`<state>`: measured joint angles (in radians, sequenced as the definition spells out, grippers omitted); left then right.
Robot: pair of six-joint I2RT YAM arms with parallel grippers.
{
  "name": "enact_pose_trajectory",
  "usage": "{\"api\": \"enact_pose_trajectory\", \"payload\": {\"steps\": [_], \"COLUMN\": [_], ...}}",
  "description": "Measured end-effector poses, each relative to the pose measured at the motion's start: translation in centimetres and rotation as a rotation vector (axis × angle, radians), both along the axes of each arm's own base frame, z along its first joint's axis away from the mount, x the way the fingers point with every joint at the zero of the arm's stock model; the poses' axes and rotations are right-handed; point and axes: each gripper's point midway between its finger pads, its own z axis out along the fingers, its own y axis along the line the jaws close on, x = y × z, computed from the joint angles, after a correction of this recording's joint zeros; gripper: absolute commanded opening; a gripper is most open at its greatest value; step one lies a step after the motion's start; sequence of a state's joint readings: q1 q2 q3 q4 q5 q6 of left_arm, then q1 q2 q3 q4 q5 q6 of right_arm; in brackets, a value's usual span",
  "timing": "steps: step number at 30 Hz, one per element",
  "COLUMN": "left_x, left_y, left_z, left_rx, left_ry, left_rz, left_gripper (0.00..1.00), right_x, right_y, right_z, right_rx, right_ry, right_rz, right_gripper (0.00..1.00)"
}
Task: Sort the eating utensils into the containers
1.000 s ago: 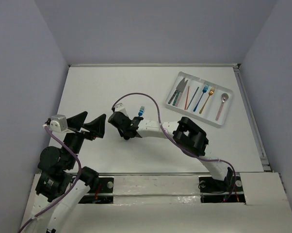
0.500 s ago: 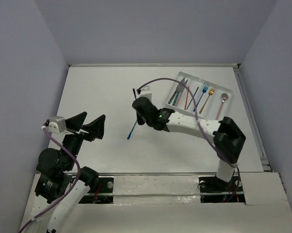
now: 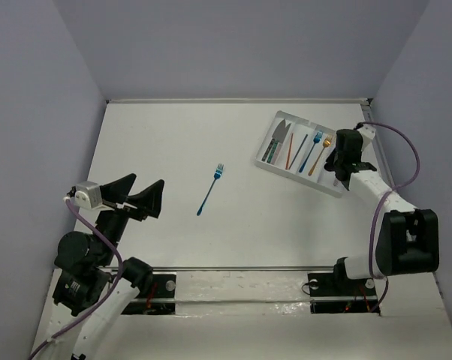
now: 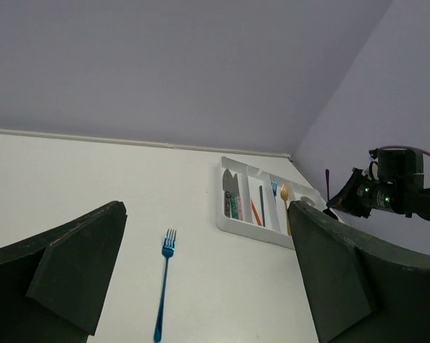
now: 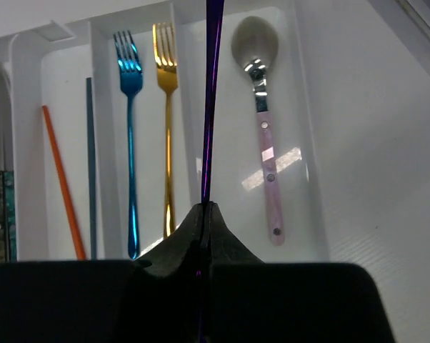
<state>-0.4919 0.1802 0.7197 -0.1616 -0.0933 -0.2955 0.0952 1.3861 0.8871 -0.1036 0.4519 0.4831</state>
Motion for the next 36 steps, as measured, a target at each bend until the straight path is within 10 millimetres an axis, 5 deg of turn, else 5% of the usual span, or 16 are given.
{"api": "enact_pose_trajectory", "payload": {"steps": [8,10,11,14,19,23,25,29,32,36], "left_x": [-0.1,-0.1,-0.1,-0.1,-0.2,-0.2,-0.2,0.1,0.3,0.5], "left_y": [-0.1,-0.1,-0.1,-0.2,-0.4,-0.4,-0.4,-0.6,-0.7,-0.8], "left_z": [0.0,0.0,0.0,0.0,0.0,0.0,0.1,0.0,-0.2,-0.2], "left_rx": [0.002,0.002,0.002,0.002,0.003,0.003,0.002,0.006,0.011,0.014], "left_ry": [-0.001,-0.001,-0.001,-0.002,-0.002,-0.003,-0.005,0.001,0.010,0.016], "left_rz": [-0.007,-0.007,-0.007,-0.011,-0.021,-0.024,-0.024,-0.025,-0.025,-0.026], "left_gripper": [0.99,0.99,0.99,0.99,0.99,0.99,0.99,0.99,0.99,0.99], "right_x": [1.2,1.3,1.3,1.4,1.8,2.1,2.2,1.2,-1.3,-4.9], "right_y": [-4.8,-4.6,-4.4,-4.4,-4.3,-2.3,0.4,12.0,20.4,30.0], "right_z": [-4.4,-5.9,-6.6,-7.7,-6.7,-2.7,-0.4,3.2,2.4,-1.7], "right_rx": [0.045,0.058,0.062,0.068,0.069,0.074,0.070,0.087,0.110,0.078], "right_ry": [0.076,0.112,0.131,0.160,0.136,0.032,-0.022,-0.123,-0.106,-0.001], "right_rz": [-0.032,-0.013,-0.006,-0.006,0.003,0.065,0.132,0.399,0.580,0.749], "right_gripper": [0.02,0.18,0.41,0.80,0.83,0.83,0.83,0.83,0.82,0.80]}}
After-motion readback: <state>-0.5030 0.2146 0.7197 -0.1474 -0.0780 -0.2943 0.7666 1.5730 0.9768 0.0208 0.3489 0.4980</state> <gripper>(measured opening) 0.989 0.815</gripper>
